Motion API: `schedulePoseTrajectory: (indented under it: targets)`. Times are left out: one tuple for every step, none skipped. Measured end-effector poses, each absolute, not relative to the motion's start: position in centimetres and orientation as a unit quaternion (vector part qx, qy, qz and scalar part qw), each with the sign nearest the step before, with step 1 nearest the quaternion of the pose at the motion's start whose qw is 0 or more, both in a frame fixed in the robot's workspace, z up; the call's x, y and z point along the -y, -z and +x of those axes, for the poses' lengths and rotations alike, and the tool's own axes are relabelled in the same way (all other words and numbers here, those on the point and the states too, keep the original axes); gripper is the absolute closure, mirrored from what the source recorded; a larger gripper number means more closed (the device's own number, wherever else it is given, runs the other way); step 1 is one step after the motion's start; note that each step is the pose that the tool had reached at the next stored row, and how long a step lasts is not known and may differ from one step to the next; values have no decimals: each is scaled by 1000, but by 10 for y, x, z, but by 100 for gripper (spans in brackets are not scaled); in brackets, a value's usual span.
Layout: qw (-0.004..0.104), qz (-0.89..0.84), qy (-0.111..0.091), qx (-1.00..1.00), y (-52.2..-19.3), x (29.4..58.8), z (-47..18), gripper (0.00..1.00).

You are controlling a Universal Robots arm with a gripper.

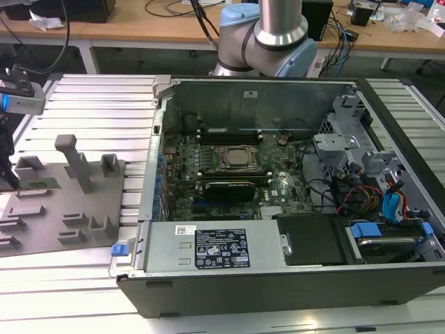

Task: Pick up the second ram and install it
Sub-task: 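Pick up the second ram and move it above second insertion slot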

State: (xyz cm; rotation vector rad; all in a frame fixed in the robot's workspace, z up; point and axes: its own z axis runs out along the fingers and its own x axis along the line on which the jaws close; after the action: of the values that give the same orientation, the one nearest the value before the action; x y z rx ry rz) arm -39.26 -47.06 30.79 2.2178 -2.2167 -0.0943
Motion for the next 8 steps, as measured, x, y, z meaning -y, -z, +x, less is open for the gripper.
schedulePoseTrajectory:
  targets:
    - [2, 707, 30, 707, -309, 471, -393, 86]
    - [2, 707, 30, 707, -310, 471, -393, 86]
    - [2, 707, 30, 707, -311, 471, -393, 86]
    - [2, 707, 30, 707, -314, 471, -393, 86]
    - [2, 707, 30, 707, -316, 471, -393, 86]
    - [2, 707, 30, 707, -319, 471, -393, 86]
    - [2, 707, 30, 707, -321, 471, -393, 86]
    - [2, 707, 30, 707, -323, 471, -393, 86]
